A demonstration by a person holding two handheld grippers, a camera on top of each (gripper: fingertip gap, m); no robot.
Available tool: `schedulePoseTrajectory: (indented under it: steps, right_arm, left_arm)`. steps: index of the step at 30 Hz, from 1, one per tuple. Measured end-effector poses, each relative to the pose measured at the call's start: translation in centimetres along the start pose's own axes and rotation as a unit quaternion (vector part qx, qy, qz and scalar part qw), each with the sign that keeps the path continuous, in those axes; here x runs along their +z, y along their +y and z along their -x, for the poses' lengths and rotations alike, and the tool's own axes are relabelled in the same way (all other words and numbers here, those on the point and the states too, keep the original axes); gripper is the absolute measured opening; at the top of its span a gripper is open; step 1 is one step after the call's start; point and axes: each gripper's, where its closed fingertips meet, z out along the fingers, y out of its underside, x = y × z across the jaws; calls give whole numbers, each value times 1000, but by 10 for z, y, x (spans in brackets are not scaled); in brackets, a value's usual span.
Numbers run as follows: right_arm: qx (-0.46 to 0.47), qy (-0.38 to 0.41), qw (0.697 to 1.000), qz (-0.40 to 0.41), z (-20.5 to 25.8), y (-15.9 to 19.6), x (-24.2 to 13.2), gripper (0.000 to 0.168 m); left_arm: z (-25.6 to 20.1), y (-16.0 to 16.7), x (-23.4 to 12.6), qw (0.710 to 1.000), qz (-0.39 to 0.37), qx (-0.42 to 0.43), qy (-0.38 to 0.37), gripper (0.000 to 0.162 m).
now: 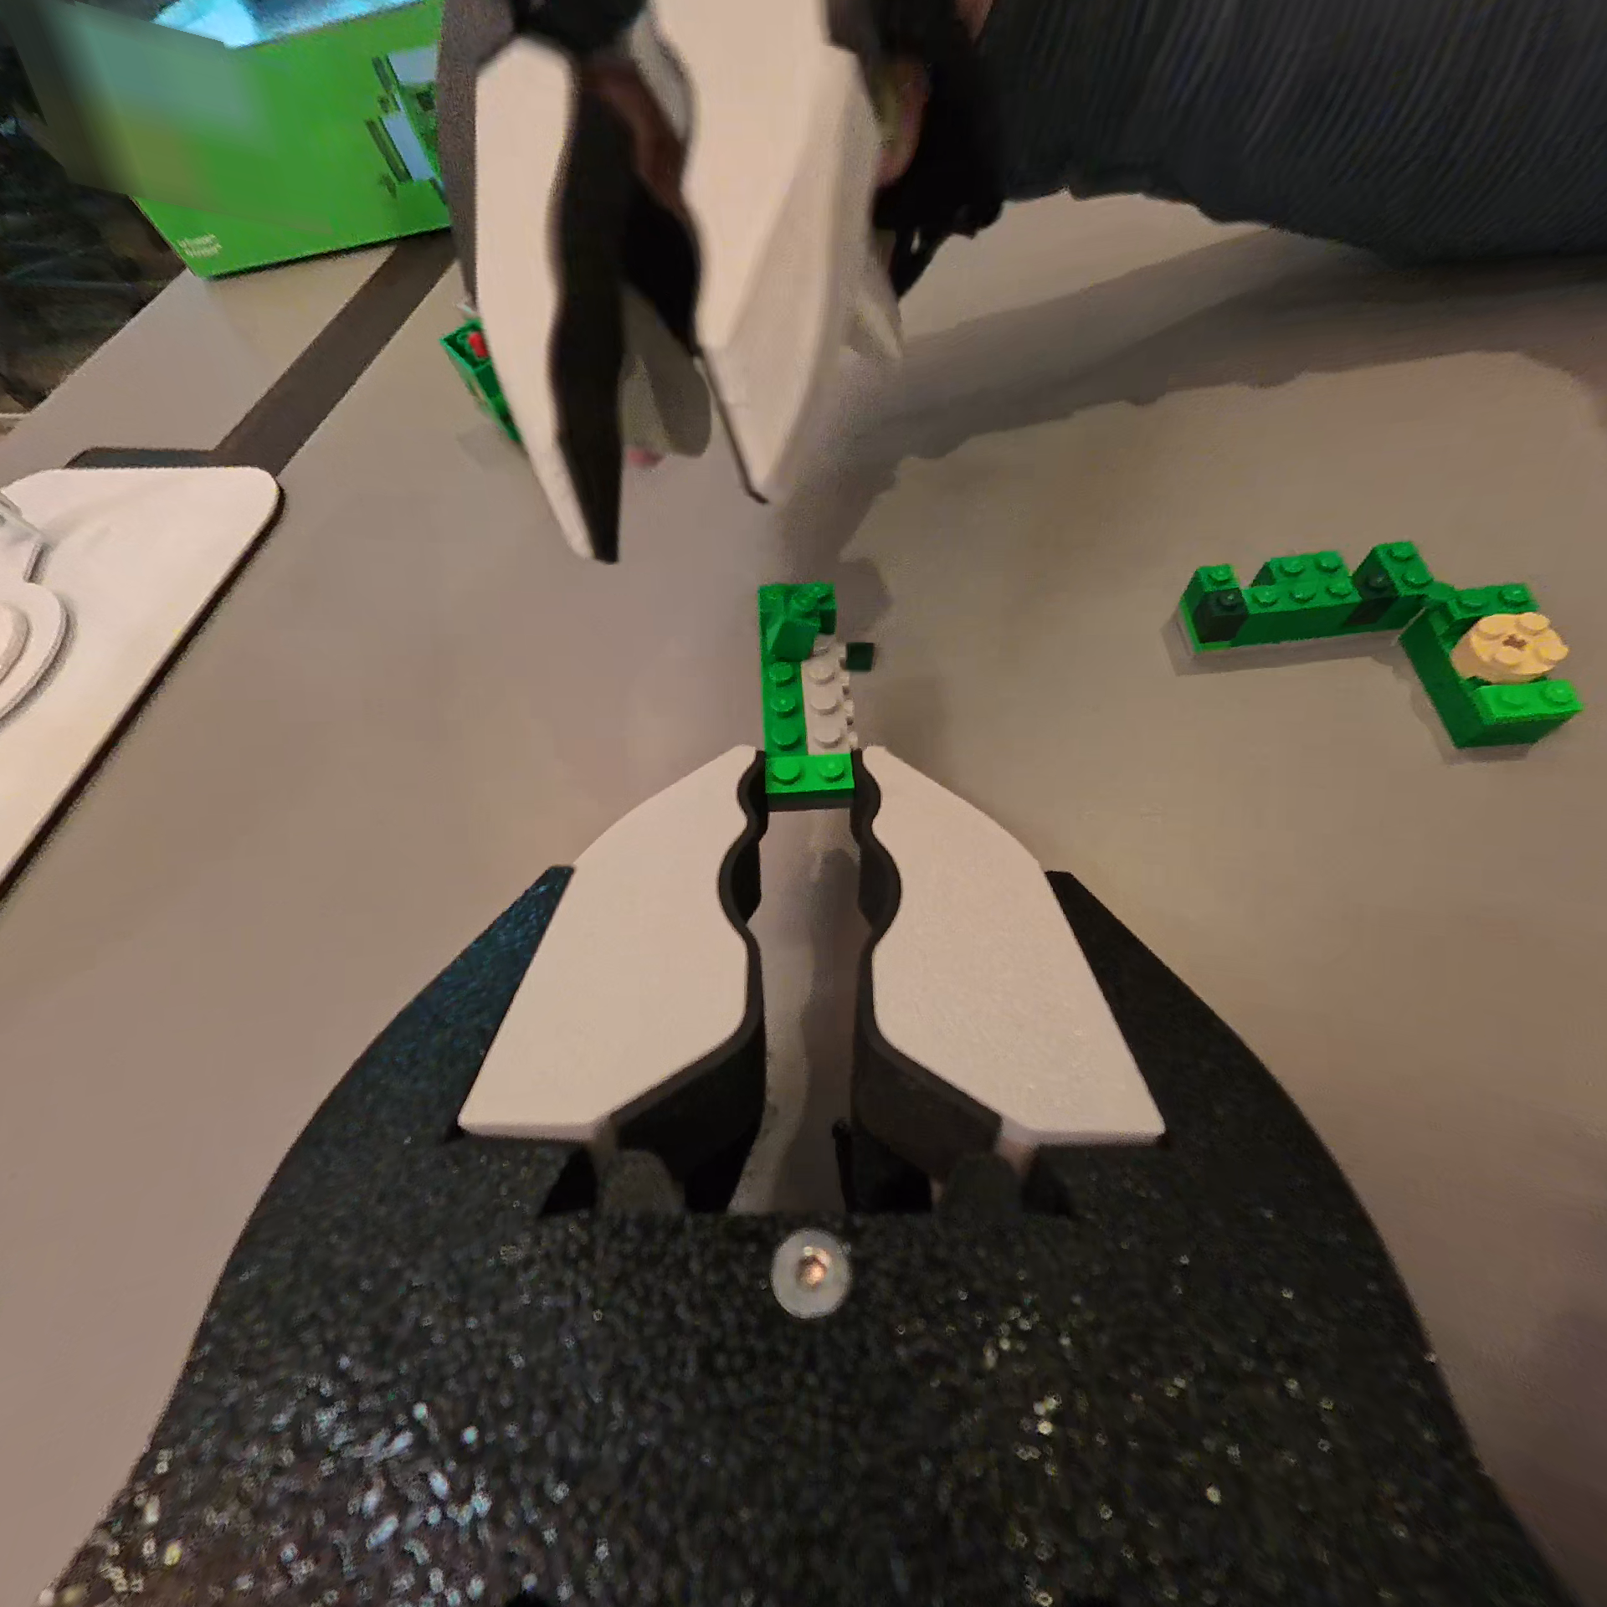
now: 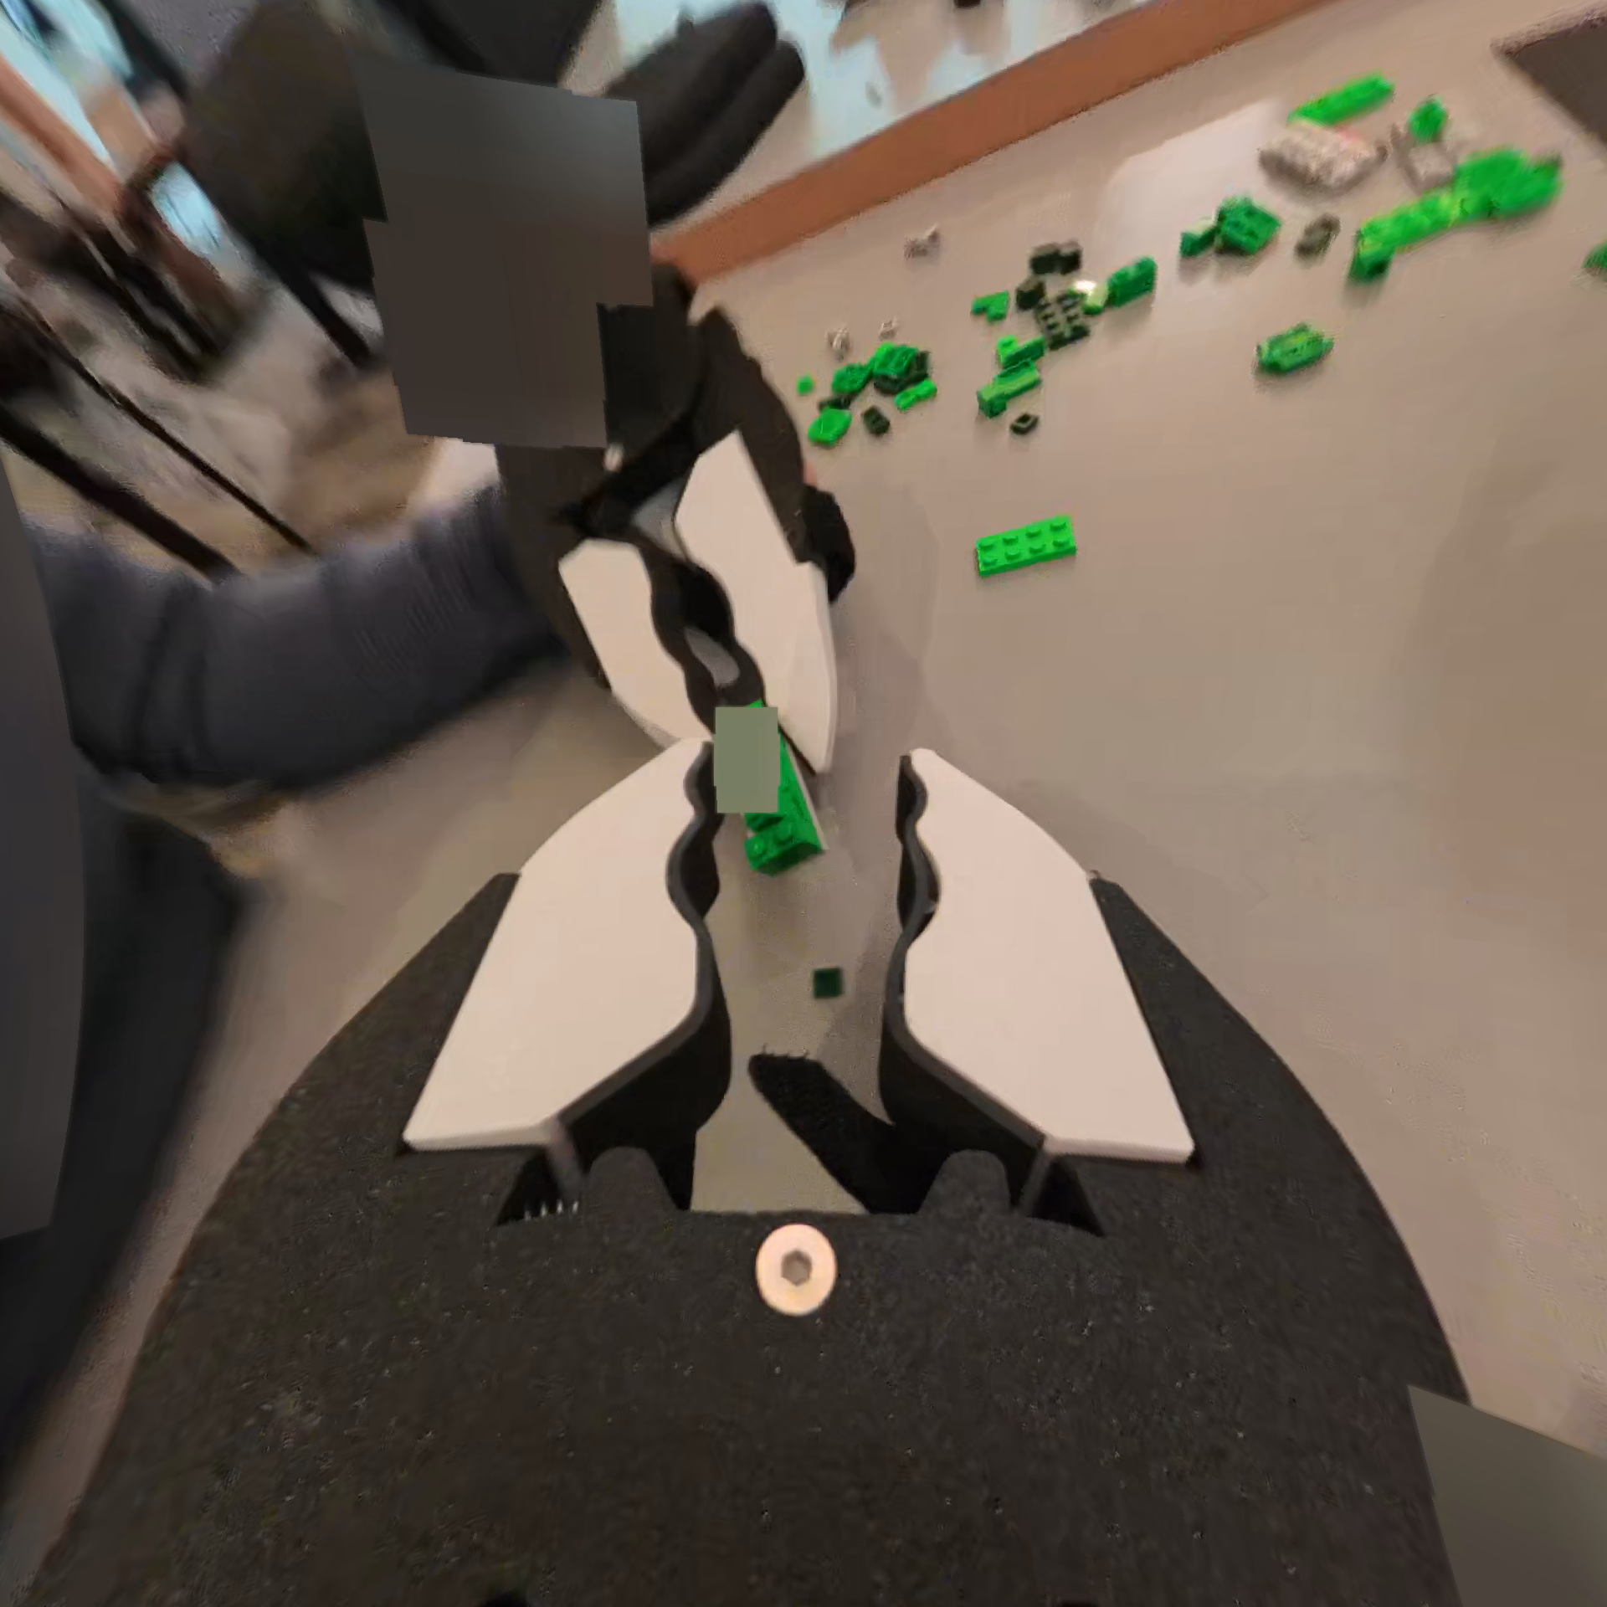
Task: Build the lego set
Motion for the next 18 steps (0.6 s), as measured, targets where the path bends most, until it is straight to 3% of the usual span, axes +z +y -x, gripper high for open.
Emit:
schedulePoseTrajectory:
  steps: [3,6,18]
  right_arm:
    - [141,-67,988,-11,-3,6,-1,52]
    - [222,-117,968,6,-2,20,2,56]
    - [273,-165,948,1,2,22,13,40]
  left_arm:
    - [-1,1,2,1000,6,3,1,17]
    - [0,0,2,1000,4,3,-1,17]
    - [6,-3,-1,1000,-12,4,-22,17]
